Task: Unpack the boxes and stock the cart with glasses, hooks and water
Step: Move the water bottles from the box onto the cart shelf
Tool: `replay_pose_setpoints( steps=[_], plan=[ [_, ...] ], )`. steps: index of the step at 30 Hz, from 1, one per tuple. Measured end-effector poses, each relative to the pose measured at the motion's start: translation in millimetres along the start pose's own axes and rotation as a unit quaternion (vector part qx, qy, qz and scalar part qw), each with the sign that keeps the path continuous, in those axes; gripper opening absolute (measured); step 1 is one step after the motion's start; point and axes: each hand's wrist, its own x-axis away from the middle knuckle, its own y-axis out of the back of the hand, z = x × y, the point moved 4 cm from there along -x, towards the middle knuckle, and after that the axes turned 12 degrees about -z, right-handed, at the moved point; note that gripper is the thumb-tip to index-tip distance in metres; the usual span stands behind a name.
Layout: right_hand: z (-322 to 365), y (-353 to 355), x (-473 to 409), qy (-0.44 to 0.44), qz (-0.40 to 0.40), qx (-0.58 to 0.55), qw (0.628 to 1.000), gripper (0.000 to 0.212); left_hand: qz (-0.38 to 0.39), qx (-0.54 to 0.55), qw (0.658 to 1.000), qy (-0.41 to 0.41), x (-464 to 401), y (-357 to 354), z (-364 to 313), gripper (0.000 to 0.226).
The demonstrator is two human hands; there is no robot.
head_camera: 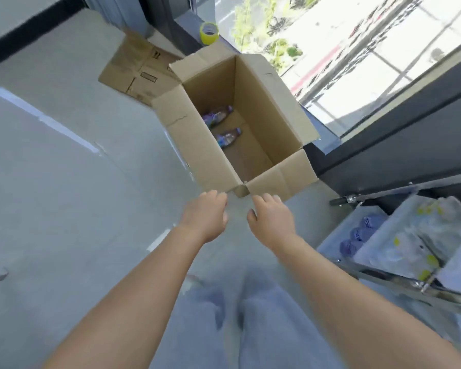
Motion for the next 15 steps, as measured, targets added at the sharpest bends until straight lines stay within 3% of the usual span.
replay_pose_setpoints(
  steps=[7, 15],
  plan=[
    [26, -61, -128, -0.087, 0.097, 0.015, 0.991, 0.012, 0.048, 0.012, 0.999, -0.013, -142, 35, 85, 0.03],
    [6, -126, -257, -0.283, 0.116, -0.083, 0.948, 0.032, 0.106, 0.045, 0.993, -0.018, -325, 39, 110, 0.037]
  ],
)
